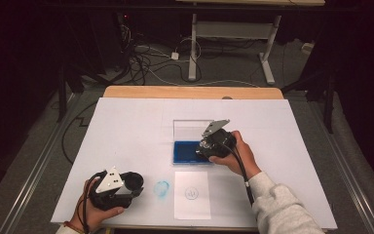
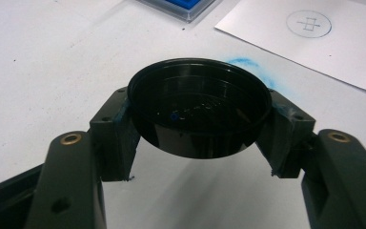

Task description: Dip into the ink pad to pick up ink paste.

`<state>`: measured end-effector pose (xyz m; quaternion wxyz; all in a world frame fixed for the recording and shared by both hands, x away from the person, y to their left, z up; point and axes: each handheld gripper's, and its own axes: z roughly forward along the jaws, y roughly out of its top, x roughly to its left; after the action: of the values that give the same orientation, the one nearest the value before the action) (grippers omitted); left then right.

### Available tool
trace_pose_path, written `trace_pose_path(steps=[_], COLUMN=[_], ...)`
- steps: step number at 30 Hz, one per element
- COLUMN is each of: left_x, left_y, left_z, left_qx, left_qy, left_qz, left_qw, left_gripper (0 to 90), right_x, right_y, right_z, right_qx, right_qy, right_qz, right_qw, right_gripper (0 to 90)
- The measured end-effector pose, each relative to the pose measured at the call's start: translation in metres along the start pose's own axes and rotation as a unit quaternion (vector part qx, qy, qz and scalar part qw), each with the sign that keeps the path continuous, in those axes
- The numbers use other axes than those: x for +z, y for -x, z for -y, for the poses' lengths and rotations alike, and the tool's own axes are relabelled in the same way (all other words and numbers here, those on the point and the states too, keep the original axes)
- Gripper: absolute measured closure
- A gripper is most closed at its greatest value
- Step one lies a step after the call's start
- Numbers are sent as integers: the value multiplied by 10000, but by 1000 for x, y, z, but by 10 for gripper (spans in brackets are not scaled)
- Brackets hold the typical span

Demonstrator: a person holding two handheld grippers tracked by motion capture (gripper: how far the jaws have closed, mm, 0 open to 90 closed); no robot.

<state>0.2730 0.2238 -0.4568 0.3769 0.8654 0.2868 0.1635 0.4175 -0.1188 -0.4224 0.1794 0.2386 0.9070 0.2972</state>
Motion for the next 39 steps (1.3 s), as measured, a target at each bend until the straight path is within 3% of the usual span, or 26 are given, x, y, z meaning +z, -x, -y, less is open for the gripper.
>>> trace_pose_path(steps=[9, 15, 20, 25, 34, 39], left_x=[2, 3, 4, 4, 2, 3], left_y=[0, 2, 2, 2, 4, 3], left_z=[0, 0, 0, -1, -1, -1], left_qx=[6, 50, 65, 94, 115, 110], left_qy=[-55, -51, -88, -89, -70, -63], left_qz=[36, 67, 68, 58, 56, 60], left_qw=[10000, 10000, 9999, 9999, 9999, 9999], left_gripper=[369, 369, 369, 369, 369, 369], right_x=[-1, -2, 0, 1, -1, -1], right_y=[0, -4, -2, -10, -9, -12], right_z=[6, 7, 8, 5, 9, 7], right_qx=[161, -21, 153, 41, 107, 24], right_qy=[209, 195, 273, 229, 271, 241], right_qz=[29, 121, 70, 294, 313, 387], right_qw=[9996, 9997, 9995, 9993, 9991, 9990], right_gripper=[574, 575, 574, 575, 574, 574])
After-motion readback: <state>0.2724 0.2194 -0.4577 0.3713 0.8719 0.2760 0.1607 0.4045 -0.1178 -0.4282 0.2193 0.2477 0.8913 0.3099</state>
